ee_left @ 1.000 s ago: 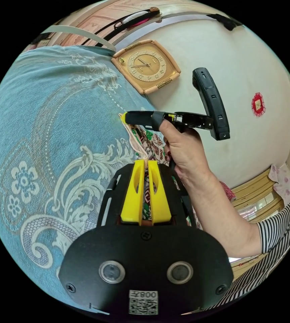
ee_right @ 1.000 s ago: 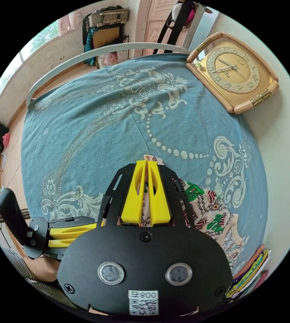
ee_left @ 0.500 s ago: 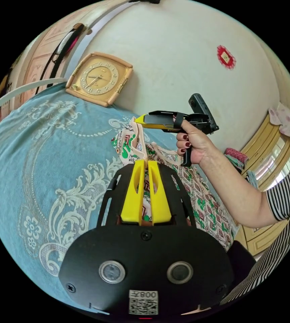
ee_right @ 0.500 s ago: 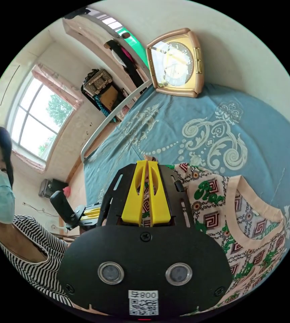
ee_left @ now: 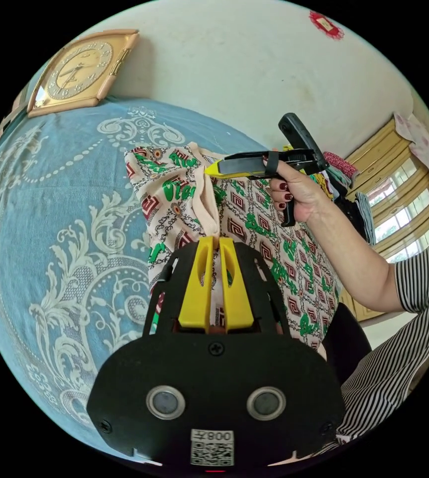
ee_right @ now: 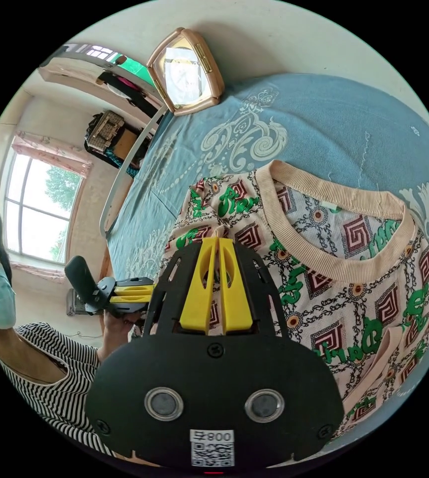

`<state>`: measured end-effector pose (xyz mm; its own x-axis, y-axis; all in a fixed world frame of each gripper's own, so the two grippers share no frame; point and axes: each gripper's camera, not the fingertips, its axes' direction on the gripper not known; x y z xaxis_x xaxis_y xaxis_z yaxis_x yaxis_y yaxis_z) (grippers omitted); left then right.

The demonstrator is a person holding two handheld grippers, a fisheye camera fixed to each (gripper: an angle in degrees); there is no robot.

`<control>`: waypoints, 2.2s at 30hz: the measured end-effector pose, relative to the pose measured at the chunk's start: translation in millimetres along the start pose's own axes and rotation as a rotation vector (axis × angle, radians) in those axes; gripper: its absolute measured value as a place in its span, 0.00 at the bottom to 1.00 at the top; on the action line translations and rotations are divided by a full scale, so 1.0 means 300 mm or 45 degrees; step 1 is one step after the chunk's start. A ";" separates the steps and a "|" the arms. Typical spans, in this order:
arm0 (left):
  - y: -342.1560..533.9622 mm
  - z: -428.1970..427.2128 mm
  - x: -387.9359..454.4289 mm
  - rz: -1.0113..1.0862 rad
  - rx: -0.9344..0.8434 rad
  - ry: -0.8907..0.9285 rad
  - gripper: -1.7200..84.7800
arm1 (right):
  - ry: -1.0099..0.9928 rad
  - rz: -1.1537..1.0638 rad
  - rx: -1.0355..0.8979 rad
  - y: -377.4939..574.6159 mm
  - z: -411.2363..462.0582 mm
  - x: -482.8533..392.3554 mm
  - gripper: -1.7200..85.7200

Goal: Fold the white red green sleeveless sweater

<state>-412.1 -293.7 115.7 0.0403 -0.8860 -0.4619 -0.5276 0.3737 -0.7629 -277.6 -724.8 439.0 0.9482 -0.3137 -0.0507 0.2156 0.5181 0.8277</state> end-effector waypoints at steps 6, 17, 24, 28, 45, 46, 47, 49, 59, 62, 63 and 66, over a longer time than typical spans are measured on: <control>-0.070 0.030 -0.009 -0.005 -0.063 0.057 0.05 | 0.011 0.021 0.005 -0.015 -0.004 0.068 0.02; -0.131 0.023 -0.032 -0.058 0.049 0.110 0.05 | 0.108 -0.116 0.093 -0.003 -0.056 0.003 0.02; -0.177 0.093 -0.009 -0.036 -0.122 0.028 0.03 | 0.248 -0.341 -0.217 -0.018 0.134 -0.111 0.02; -0.173 0.079 -0.018 -0.056 -0.078 0.044 0.03 | 0.215 -0.282 -0.121 0.017 0.072 -0.087 0.02; -0.124 0.017 -0.040 -0.167 -0.026 -0.104 0.02 | 0.299 -0.457 -0.139 -0.117 0.200 -0.265 0.02; -0.120 0.012 -0.042 -0.171 -0.022 -0.106 0.02 | 0.283 -0.448 -0.142 -0.120 0.202 -0.267 0.02; -0.109 0.004 -0.051 -0.188 -0.011 -0.092 0.02 | 0.268 -0.446 -0.137 -0.116 0.202 -0.271 0.02; -0.092 -0.007 -0.063 -0.204 0.008 -0.049 0.02 | 0.276 -0.458 -0.148 -0.102 0.193 -0.286 0.02; -0.012 -0.049 -0.063 -0.214 0.005 -0.021 0.02 | 0.283 -0.437 -0.120 0.020 0.115 -0.303 0.02; 0.016 -0.068 -0.056 -0.212 0.008 -0.046 0.02 | 0.313 -0.442 -0.064 0.061 0.068 -0.316 0.02; 0.026 -0.071 -0.057 -0.212 0.001 -0.036 0.02 | 0.323 -0.443 -0.079 0.068 0.069 -0.315 0.02; 0.061 -0.097 -0.053 -0.215 0.031 -0.026 0.02 | 0.251 -0.444 -0.082 0.132 0.015 -0.317 0.02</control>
<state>-447.1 -280.6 122.2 0.1445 -0.9311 -0.3350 -0.4911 0.2265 -0.8411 -360.4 -678.1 479.0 0.8407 -0.3245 -0.4335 0.5406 0.4581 0.7056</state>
